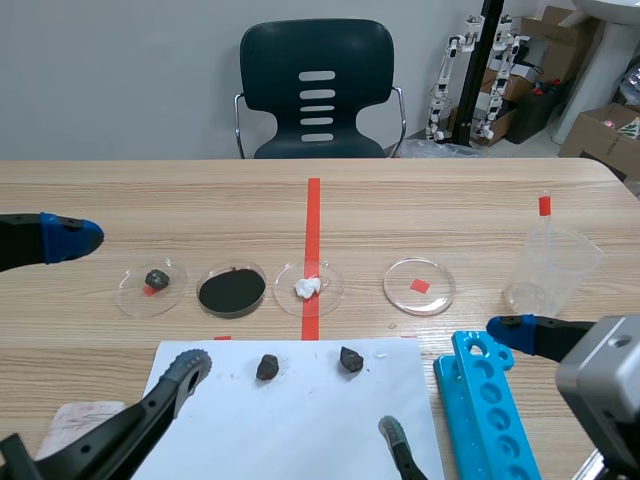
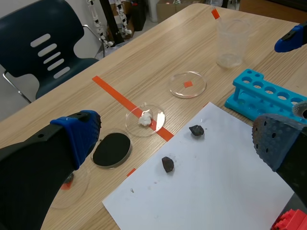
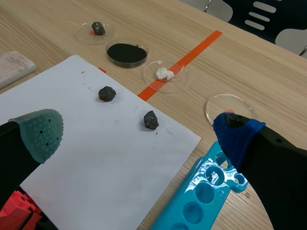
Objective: Return to the home posture
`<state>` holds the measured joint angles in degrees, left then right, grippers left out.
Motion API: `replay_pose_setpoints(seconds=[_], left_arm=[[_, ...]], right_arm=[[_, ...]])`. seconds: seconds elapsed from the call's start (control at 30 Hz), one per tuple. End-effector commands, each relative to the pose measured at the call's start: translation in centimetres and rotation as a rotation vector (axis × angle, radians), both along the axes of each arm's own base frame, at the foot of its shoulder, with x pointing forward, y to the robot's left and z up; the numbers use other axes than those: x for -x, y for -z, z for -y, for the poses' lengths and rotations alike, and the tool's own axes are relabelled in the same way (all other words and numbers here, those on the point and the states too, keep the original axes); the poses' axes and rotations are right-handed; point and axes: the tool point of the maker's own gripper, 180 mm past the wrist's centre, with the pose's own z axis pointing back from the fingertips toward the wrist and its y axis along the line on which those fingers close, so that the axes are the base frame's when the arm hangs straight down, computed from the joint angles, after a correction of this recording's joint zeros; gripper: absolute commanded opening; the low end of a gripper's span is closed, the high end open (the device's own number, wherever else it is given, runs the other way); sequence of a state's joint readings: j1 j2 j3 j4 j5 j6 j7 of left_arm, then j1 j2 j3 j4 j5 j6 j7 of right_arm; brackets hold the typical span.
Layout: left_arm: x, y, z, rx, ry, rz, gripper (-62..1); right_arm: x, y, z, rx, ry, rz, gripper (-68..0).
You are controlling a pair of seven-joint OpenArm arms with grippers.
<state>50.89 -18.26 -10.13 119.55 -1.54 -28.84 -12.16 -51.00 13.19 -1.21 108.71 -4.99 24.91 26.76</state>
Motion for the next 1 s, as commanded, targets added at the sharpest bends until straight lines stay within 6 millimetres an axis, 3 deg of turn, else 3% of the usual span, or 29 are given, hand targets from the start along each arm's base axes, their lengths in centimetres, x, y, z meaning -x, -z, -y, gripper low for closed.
replay_pose_setpoints(seconds=[0.0, 0.97], left_arm=[[0.41, -0.12, 0.38, 0.028, 0.007, -0.015, 1.4], [0.24, -0.12, -0.01, 0.125, -0.030, -0.055, 1.4]], right_arm=[[-0.41, -0.78, 0.19, -0.006, -0.003, 0.032, 0.4], [-0.41, -0.78, 0.19, -0.006, -0.004, 0.033, 0.4]])
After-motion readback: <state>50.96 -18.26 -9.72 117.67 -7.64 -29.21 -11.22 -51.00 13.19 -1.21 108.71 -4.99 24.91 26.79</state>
